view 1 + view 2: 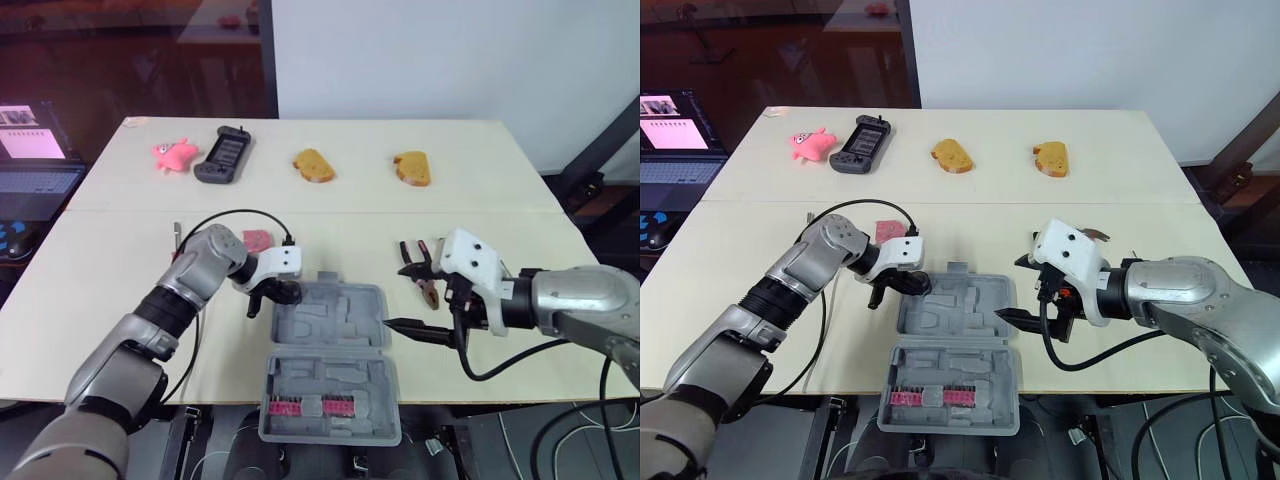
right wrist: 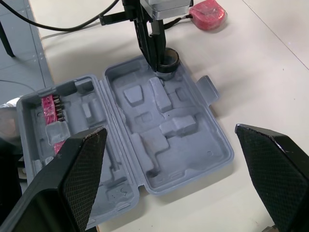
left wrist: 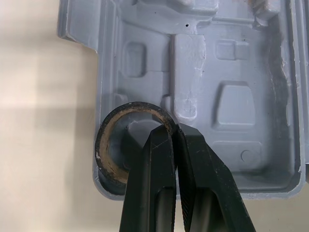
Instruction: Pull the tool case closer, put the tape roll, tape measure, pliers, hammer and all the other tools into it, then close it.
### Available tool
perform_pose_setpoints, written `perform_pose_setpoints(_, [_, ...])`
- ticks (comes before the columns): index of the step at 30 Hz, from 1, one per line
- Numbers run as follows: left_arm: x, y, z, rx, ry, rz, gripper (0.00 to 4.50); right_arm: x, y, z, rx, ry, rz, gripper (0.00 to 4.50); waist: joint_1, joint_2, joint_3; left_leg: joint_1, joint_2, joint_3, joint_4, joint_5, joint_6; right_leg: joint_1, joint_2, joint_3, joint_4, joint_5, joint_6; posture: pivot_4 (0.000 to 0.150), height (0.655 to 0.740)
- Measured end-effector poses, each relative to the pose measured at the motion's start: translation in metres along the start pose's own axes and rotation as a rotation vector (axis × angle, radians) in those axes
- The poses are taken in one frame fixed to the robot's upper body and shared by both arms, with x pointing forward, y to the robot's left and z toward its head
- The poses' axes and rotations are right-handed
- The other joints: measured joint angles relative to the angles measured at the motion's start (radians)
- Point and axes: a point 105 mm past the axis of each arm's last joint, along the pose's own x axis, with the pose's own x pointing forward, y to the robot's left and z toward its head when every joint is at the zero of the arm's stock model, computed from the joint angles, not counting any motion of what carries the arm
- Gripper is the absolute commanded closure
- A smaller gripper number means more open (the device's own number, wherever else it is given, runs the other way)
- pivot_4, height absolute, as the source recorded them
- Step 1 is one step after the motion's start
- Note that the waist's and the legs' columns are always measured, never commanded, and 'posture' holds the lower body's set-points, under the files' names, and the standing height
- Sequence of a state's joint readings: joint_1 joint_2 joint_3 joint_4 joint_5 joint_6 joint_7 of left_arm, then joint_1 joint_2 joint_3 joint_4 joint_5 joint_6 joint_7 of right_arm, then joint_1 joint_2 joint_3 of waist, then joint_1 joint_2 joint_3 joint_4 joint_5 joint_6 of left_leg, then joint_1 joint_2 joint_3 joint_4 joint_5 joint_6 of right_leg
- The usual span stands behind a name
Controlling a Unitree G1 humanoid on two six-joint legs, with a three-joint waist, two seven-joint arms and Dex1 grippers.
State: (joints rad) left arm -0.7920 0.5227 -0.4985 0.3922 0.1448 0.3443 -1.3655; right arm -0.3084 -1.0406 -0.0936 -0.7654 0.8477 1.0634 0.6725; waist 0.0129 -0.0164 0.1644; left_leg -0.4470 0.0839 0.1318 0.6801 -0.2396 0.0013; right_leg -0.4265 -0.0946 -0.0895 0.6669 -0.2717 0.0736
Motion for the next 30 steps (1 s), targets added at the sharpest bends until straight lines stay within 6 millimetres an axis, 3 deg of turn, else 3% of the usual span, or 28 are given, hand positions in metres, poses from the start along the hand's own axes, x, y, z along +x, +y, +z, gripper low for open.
perform_pose_setpoints(24, [-0.0004,-0.0062,-0.0038,-0.001,0.053,-0.033,4.48,0.0011,-0.0033,-0.004,-0.01,0.009,-0.025,0.0,-0.001,0.0,0.0,0.0,0.0,0.0,0.0,0.0,0.0,0.0,0.0,0.0,0.0,0.0,0.0,0.15,0.7188])
perform_pose_setpoints(27, [-0.0004,-0.0058,-0.0032,-0.001,0.053,-0.032,3.48,0.0009,-0.0044,-0.0035,-0.013,0.008,-0.031,0.0,0.0,0.0,0.0,0.0,0.0,0.0,0.0,0.0,0.0,0.0,0.0,0.0,0.0,0.0,0.0,0.15,0.7188])
perform_pose_setpoints(30, [-0.0058,-0.0047,0.0056,-0.025,0.029,-0.037,1.94,0.0009,-0.0045,-0.0034,-0.013,0.008,-0.031,0.0,0.0,0.0,0.0,-0.001,0.0,0.0,0.001,0.0,0.0,0.0,0.0,0.0,0.0,0.0,0.0,0.15,0.7188])
